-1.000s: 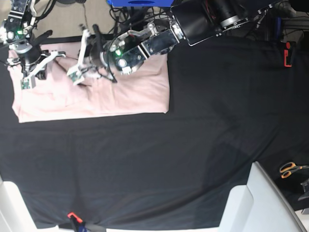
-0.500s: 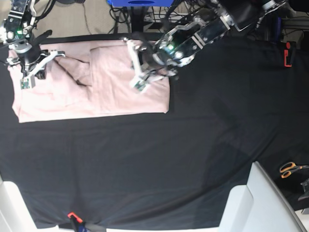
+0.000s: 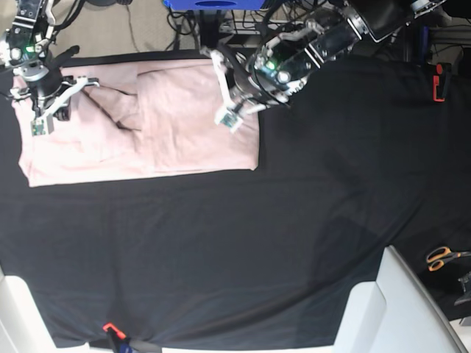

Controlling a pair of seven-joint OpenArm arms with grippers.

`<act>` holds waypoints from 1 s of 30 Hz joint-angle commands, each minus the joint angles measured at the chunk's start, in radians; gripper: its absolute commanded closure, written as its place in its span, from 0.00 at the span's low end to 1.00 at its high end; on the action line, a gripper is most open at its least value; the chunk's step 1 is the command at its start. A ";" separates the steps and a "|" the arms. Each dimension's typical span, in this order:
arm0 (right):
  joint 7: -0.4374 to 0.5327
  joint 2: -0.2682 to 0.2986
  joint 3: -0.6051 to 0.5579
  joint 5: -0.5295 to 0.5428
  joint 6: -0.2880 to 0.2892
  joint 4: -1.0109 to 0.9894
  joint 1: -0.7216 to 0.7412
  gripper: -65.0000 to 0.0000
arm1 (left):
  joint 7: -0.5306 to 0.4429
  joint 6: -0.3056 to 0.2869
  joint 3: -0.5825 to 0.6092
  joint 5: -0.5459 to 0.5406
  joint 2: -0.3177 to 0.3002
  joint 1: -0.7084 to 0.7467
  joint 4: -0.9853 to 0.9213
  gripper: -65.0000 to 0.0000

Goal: Fold the T-shirt properly
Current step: 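Release the folded end and withdraw the left gripper from the shirt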

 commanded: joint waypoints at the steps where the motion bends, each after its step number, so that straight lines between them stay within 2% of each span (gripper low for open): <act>1: 0.021 0.008 0.006 0.004 -0.001 0.013 0.004 1.00 | 0.020 -0.004 0.003 -0.008 0.005 -0.003 0.050 1.00; 5: 0.021 0.006 0.003 0.007 -0.001 0.015 0.004 1.00 | 0.100 -0.004 0.003 -0.008 -0.015 0.004 0.142 1.00; 10: 0.021 0.006 0.003 0.007 -0.001 0.018 0.004 1.00 | 0.100 0.000 -0.005 0.000 -0.017 0.004 0.151 1.00; 13: 0.021 0.006 0.004 0.007 -0.001 0.019 0.004 1.00 | 0.095 0.008 -0.012 0.000 -0.043 0.000 0.154 1.00; 18: 0.021 0.006 0.006 0.005 -0.001 0.015 0.001 1.00 | 0.095 0.131 -0.080 0.001 -0.049 0.004 0.151 1.00; 22: 0.021 0.006 0.004 0.005 -0.001 0.015 0.001 1.00 | 0.097 0.137 -0.092 -0.003 -0.075 -0.005 0.151 1.00; 30: 0.021 0.006 0.006 0.005 -0.001 0.015 0.001 1.00 | 0.100 0.137 -0.085 0.000 -0.086 0.030 0.096 1.00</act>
